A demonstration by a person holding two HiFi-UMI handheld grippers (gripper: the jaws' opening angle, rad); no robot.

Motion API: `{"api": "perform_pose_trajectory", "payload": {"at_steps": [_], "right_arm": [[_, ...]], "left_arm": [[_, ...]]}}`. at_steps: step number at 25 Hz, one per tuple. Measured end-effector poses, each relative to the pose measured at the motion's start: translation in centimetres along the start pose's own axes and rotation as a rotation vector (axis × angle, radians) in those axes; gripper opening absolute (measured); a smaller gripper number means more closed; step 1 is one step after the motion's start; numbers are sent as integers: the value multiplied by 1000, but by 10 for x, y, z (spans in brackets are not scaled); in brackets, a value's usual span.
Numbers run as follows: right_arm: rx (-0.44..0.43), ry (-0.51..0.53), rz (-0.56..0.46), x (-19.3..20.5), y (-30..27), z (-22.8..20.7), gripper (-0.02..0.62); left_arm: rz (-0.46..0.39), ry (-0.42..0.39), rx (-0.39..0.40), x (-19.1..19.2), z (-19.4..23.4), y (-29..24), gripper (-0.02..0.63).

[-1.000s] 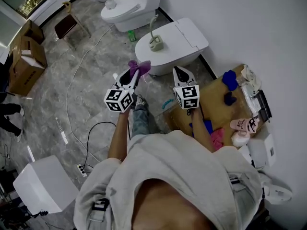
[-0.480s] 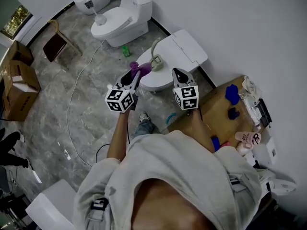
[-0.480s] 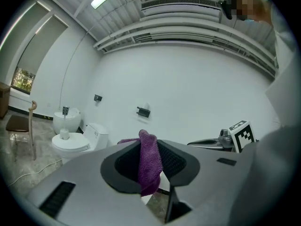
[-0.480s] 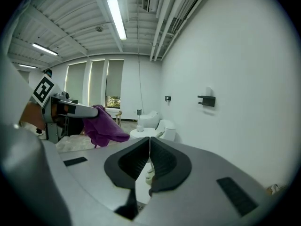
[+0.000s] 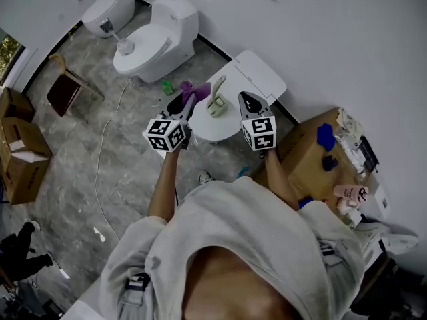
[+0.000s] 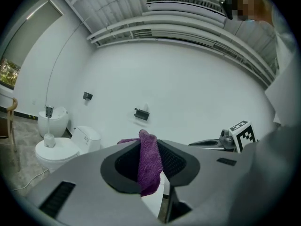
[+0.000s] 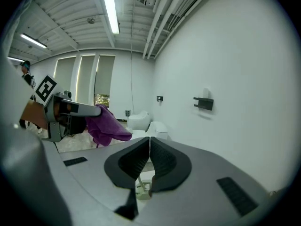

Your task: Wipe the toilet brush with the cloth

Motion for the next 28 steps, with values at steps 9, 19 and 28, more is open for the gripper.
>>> {"api": "perform_pose_trajectory", "payload": {"at_steps": [9,19,28], "right_arm": [[18,-2,45,3,-21,-9,31],[-47,-25,60,11,-48,-33,31],[-128,-74,65,24,-64,-60,31]], "left_arm": [[11,14,29,-1,16,-31,106],[32,-15,-28,-4,22,-62,106],[109,-88,-37,2,3,-106,106]]}}
Point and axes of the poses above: the fingertips, and each gripper's own axes: y backward along the fingers, z to its left, x out of its underside, the point moved 4 cm from there along y, backward along the fingers, and after that the axes turned 15 degrees about -x, right-handed, at the moved point
